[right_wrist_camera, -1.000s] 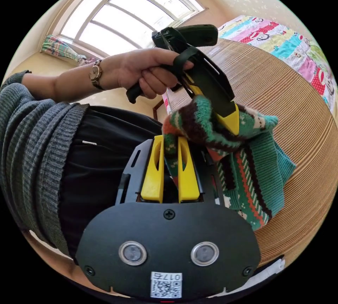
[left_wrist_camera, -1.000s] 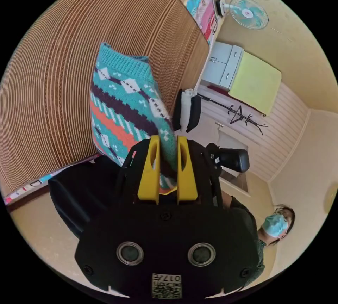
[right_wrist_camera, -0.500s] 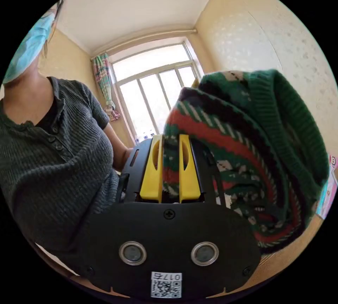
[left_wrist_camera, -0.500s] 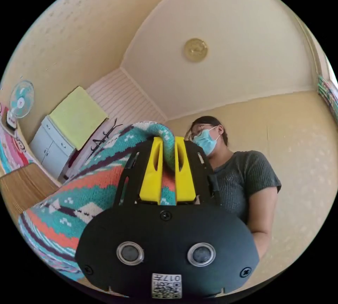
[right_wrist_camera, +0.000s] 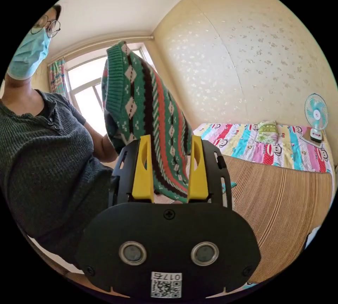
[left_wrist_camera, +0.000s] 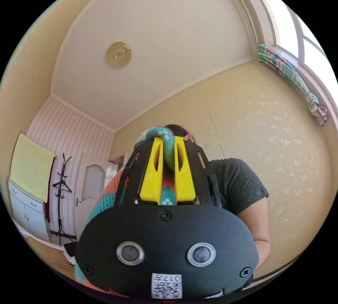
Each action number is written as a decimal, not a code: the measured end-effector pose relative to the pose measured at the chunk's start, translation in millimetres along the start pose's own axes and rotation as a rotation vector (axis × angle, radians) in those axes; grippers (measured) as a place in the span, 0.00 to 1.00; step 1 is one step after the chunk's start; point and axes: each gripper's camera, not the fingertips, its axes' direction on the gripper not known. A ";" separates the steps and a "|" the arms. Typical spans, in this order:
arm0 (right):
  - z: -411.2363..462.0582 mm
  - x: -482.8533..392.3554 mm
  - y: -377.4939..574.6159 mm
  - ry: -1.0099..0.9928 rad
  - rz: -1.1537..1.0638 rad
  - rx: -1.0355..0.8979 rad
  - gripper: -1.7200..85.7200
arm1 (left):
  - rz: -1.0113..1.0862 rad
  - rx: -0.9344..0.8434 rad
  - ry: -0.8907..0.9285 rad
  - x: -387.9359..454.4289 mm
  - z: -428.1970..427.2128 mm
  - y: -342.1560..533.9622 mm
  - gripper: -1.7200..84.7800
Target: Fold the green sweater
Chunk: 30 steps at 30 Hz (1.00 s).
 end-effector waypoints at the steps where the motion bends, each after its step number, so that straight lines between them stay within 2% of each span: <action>1: 20.9 -12.4 0.0 -0.097 -0.033 -0.039 0.21 | 0.011 0.026 -0.008 10.8 -0.7 -2.7 0.08; 2: 39.5 -24.6 0.4 -0.213 -0.068 -0.066 0.22 | 0.017 0.038 -0.013 16.3 -1.8 -4.9 0.08; 5: 72.2 -50.1 3.5 -0.375 -0.116 -0.067 0.22 | 0.031 0.076 -0.009 41.4 -10.1 -19.7 0.08; 10: 108.7 -63.7 3.9 -0.277 -0.134 -0.179 0.10 | 0.032 0.081 -0.045 78.9 -24.0 -40.1 0.08; 12: 104.3 -62.2 -0.7 -0.154 -0.119 -0.149 0.08 | 0.034 0.089 -0.066 89.3 -33.0 -44.8 0.08; 14: 89.5 -50.0 -12.8 0.120 -0.020 -0.132 0.07 | 0.030 0.090 -0.108 99.1 -43.5 -49.3 0.08; 17: 55.5 -36.3 -37.5 0.393 0.118 -0.026 0.06 | -0.089 0.058 -0.237 97.7 -61.6 -53.9 0.08; 20: 24.6 -39.6 -67.3 0.622 0.162 0.066 0.06 | -0.208 0.006 -0.386 87.3 -75.1 -50.2 0.08; 23: -10.3 -54.2 -90.1 0.760 0.175 0.230 0.06 | -0.238 -0.116 -0.565 85.8 -82.0 -45.7 0.08; 25: -28.5 -62.8 -99.1 0.784 0.176 0.330 0.06 | -0.287 -0.243 -0.799 84.5 -86.3 -39.4 0.08; 28: -44.4 -71.5 -113.6 0.825 0.167 0.402 0.06 | -0.355 -0.424 -1.012 68.9 -79.9 -19.7 0.08; 30: -51.3 -75.6 -120.8 0.817 0.137 0.427 0.06 | -0.421 -0.473 -1.039 50.8 -75.9 1.1 0.08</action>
